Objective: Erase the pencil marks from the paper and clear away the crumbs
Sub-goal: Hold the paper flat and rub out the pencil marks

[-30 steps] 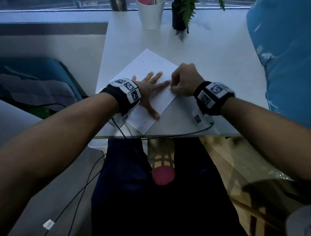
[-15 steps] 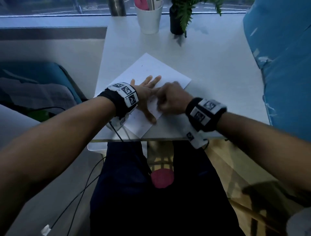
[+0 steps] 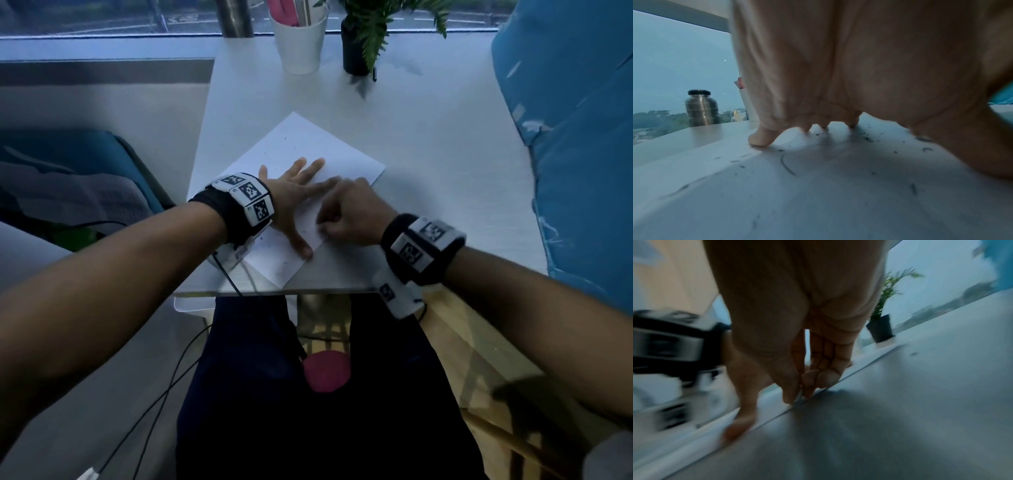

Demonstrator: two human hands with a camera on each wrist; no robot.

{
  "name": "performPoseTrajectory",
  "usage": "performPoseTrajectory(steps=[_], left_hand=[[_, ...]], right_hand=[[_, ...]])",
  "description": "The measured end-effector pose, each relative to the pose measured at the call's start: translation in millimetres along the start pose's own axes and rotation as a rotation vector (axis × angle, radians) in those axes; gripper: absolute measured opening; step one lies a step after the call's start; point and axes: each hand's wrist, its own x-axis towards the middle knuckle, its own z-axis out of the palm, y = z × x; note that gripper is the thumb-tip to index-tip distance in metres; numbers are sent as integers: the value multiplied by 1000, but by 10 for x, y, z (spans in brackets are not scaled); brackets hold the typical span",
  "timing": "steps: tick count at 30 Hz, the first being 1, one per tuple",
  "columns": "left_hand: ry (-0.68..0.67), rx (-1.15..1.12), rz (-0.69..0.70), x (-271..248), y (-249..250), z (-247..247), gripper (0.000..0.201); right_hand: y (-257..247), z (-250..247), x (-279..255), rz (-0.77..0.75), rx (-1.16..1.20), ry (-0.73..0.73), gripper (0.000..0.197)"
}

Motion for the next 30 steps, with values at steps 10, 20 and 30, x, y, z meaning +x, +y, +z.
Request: performPoseTrajectory(steps=[10,20,30], left_hand=[[23,-30,11,-18,-8,15,150],[-20,-4,8,5,16,-20,151],[-47,-8,-22,30,61,-38,158]], right_hand=[[269,-236,241,116,-42,166,11],[675,-439,359,149,-82,145,9],[142,-73,250,-71,-3,-16,8]])
